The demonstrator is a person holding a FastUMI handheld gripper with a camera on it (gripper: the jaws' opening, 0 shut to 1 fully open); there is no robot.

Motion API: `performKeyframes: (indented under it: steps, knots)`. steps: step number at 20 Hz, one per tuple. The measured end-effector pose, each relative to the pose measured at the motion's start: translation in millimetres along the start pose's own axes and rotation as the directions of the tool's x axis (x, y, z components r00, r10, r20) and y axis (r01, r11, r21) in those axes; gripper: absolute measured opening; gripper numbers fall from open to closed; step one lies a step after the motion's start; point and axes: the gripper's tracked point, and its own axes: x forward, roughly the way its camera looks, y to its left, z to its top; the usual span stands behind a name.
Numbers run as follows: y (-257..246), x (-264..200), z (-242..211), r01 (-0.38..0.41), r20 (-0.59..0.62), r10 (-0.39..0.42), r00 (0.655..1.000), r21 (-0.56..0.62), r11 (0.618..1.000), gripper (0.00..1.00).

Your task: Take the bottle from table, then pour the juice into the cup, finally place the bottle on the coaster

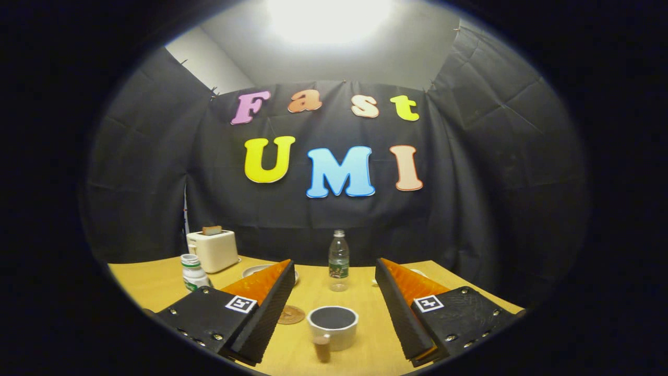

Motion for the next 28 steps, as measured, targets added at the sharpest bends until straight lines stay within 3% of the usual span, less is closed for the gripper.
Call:
performKeyframes:
  steps: [6,10,18,28]
  knots:
    - [105.1,-4.1,-8.7,-0.117,0.013,0.116,0.993,0.075,0.99,0.94]
    - [147.9,-3.8,-33.5,-0.149,-0.023,0.152,0.988,0.098,0.984,0.94]
    - [196.0,17.2,-85.9,-0.157,-0.103,0.169,0.98,0.116,0.981,0.94]
    - [219.1,53.3,-139.4,-0.121,-0.201,0.139,0.97,0.099,0.988,0.94]
